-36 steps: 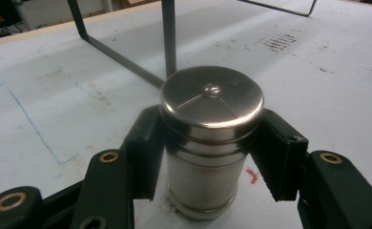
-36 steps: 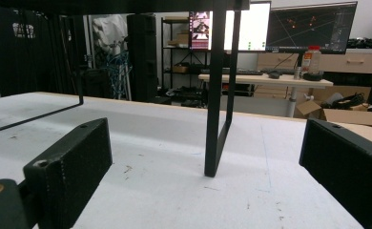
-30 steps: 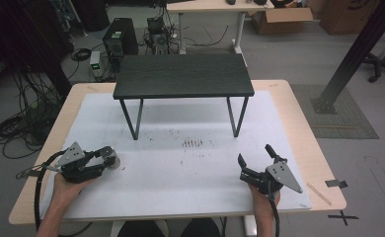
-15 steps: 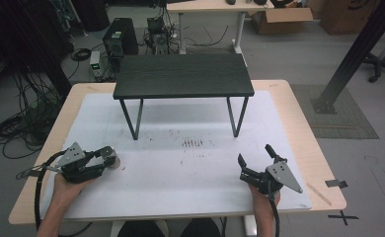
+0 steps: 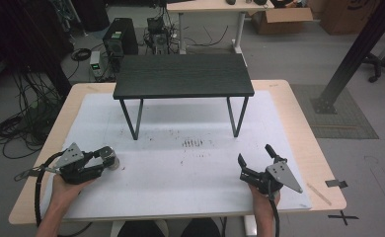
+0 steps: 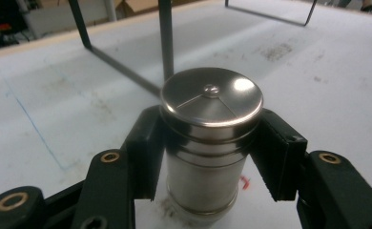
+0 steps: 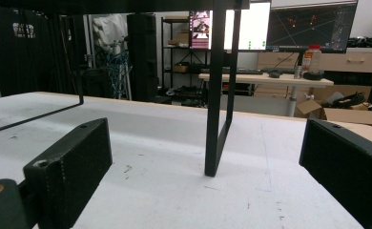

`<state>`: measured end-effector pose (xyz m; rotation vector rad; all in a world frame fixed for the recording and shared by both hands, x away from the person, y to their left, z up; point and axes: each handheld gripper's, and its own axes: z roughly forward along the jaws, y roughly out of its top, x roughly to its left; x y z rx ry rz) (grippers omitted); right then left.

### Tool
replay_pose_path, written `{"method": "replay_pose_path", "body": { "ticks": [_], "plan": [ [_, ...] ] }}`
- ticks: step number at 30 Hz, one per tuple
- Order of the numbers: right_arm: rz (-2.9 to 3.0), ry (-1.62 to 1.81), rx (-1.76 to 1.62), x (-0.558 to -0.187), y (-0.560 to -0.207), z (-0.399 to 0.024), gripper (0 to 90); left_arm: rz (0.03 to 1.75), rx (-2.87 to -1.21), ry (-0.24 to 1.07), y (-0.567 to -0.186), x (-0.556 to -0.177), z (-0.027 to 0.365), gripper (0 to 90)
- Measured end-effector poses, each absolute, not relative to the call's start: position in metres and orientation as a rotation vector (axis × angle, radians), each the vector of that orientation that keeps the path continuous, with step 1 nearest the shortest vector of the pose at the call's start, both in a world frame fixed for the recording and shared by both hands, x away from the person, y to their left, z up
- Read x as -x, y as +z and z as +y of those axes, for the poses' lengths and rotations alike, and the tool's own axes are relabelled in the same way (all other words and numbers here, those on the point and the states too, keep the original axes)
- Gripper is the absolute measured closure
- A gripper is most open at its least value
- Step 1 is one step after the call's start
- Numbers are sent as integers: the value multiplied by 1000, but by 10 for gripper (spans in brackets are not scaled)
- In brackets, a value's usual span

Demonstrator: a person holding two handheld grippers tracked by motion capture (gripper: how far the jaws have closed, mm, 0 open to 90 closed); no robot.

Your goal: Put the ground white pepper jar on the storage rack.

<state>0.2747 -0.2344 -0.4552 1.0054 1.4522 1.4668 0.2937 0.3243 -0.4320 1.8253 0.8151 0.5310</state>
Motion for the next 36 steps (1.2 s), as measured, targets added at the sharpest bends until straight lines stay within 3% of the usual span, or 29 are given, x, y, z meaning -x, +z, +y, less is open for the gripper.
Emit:
{"method": "replay_pose_path", "body": {
  "ticks": [36],
  "plan": [
    [1451,1468,-1008,-275,-455,-235,34,657,-1852,494,-305,-305,271,492]
  ]
}}
